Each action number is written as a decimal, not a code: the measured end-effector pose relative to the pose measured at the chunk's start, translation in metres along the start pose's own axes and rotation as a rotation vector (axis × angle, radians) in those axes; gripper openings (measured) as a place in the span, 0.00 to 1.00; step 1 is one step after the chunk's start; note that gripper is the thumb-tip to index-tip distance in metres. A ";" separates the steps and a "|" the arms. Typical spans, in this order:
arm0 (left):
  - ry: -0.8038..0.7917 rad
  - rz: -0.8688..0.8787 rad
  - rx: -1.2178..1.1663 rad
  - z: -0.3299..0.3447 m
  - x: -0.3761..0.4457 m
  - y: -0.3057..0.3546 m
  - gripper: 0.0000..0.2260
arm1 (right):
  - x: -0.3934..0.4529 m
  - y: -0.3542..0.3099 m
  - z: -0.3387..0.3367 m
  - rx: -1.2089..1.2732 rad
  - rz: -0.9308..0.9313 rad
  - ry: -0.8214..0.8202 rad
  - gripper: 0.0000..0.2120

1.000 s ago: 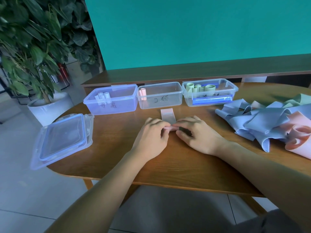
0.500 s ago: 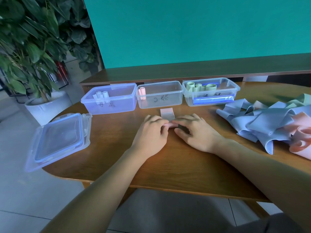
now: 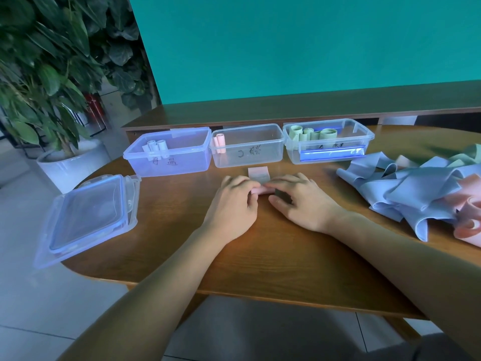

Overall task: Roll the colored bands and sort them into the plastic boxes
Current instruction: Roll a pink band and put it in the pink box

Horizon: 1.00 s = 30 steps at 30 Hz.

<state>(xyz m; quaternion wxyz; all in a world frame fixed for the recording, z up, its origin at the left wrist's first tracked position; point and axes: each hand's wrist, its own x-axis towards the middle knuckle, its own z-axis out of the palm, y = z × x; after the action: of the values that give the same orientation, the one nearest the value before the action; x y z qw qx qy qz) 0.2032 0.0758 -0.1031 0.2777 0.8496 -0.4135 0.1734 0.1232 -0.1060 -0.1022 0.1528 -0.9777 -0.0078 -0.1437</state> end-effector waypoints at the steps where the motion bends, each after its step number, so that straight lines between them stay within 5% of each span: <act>1: -0.015 -0.013 0.003 0.001 0.001 -0.001 0.13 | 0.001 -0.001 0.000 0.000 0.003 0.006 0.20; 25: -0.109 -0.146 0.053 0.011 0.021 -0.016 0.17 | 0.013 0.004 0.001 0.032 -0.032 0.045 0.18; 30: -0.052 -0.113 0.047 0.010 0.023 -0.015 0.17 | 0.023 0.008 0.006 0.034 0.015 0.001 0.25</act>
<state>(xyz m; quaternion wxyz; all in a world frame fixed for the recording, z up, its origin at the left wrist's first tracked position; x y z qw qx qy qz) 0.2296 0.0629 -0.1037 0.2563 0.8820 -0.3679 0.1450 0.1475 -0.1122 -0.1033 0.1704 -0.9749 -0.0028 -0.1430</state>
